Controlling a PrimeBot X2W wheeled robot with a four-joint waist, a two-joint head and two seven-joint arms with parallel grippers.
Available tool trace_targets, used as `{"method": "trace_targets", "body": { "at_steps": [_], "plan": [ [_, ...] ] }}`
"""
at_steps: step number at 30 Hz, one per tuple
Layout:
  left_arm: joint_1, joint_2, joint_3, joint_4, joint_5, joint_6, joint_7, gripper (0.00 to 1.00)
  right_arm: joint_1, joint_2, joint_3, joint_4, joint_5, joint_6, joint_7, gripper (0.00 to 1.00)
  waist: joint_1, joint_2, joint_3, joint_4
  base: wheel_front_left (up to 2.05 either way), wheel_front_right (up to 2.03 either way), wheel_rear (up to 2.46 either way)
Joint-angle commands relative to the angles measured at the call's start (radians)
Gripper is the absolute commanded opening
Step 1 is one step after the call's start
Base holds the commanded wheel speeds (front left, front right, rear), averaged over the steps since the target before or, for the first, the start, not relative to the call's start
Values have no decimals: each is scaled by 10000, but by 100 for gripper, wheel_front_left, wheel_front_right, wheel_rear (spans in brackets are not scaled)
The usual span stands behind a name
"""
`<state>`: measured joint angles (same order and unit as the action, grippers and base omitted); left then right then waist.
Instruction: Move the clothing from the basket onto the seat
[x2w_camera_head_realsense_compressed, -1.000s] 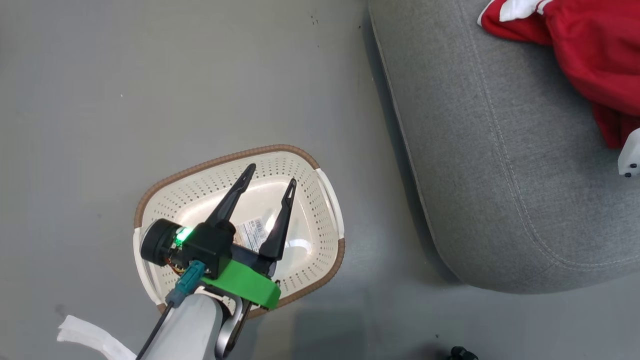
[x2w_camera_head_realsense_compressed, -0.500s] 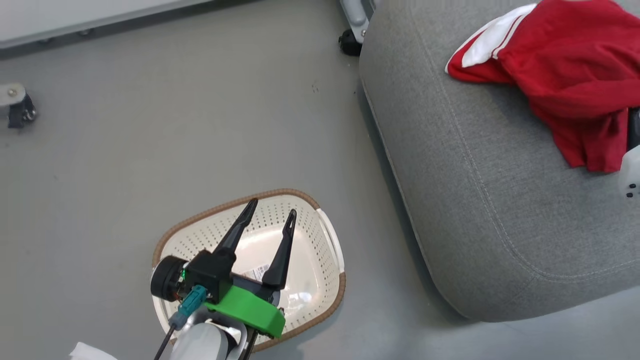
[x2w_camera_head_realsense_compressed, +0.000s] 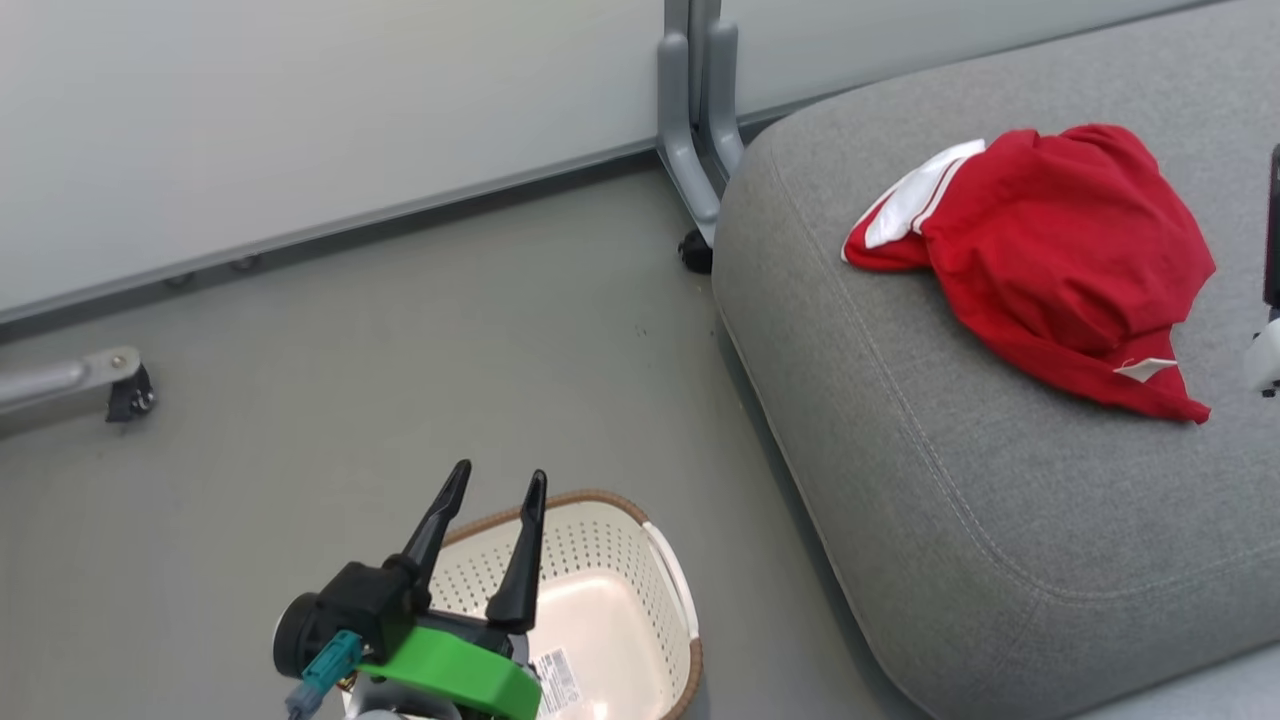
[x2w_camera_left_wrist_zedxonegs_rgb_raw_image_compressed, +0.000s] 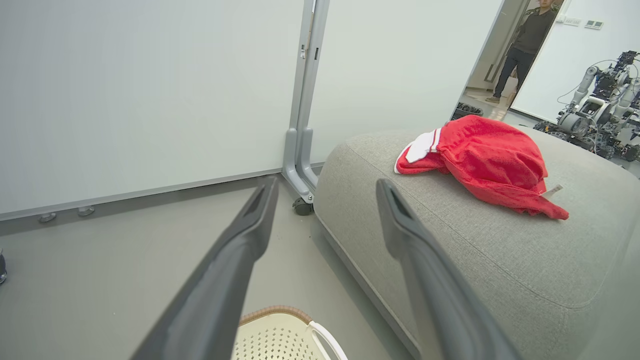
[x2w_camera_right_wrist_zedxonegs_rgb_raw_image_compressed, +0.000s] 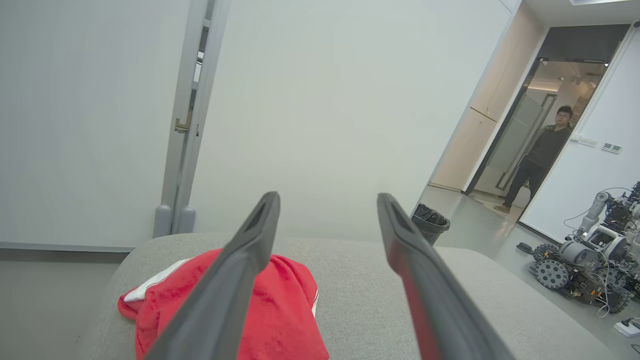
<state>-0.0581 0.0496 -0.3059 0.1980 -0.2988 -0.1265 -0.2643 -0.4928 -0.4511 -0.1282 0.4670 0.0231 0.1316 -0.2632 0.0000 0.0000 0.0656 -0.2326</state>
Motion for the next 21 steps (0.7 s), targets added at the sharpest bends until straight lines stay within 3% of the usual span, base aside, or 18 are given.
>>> {"method": "trace_targets", "body": {
  "at_steps": [1,11,21],
  "plan": [
    [222,24,121,-61,-102,56,0,100,420,111,64,-598,203,-18,-23,100,0,0,-602,191,0,0,0],
    [694,22,609,-314,-309,271,0,100,3190,1260,585,-4295,1160,-18,-23,100,0,0,-1169,1243,0,0,0],
    [1269,25,1298,-408,-468,505,2,100,5140,2316,1796,-4905,1248,-18,-23,100,0,0,-1477,2380,0,0,0]
  ]
}}
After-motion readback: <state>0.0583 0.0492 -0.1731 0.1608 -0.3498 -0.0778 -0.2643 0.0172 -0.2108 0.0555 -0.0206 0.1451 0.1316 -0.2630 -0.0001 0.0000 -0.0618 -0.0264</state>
